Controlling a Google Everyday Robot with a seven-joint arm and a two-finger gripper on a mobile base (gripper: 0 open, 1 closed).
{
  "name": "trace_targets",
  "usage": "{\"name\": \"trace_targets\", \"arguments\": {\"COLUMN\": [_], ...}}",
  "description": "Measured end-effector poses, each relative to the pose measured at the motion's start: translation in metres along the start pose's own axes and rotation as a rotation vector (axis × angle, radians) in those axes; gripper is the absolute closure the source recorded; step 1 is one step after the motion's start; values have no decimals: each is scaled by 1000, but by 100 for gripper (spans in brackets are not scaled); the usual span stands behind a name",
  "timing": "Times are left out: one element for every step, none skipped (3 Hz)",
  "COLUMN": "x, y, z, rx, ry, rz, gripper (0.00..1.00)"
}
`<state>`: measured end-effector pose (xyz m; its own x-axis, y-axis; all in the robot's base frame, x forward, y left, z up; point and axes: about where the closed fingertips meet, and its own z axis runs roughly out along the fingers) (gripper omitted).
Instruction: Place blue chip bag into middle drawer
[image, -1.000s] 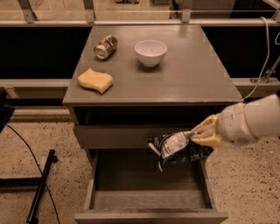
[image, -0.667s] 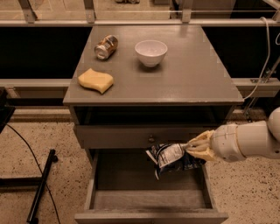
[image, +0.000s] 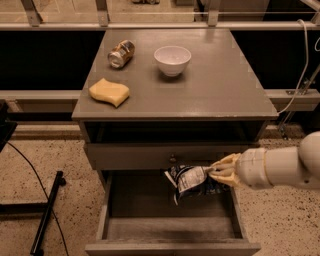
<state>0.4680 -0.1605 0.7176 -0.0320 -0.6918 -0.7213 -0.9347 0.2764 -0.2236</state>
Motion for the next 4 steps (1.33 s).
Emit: {"name": "trace_targets", "arguments": {"x": [40,73,99,122], "y": [7,10,13,17], "z": [54,93,117,132], "rx": [61,107,125,125], "ry": [-89,-150,-162,-158], "rz": [-21,-36,-48,-36], "gripper": [100,100,100,82]}}
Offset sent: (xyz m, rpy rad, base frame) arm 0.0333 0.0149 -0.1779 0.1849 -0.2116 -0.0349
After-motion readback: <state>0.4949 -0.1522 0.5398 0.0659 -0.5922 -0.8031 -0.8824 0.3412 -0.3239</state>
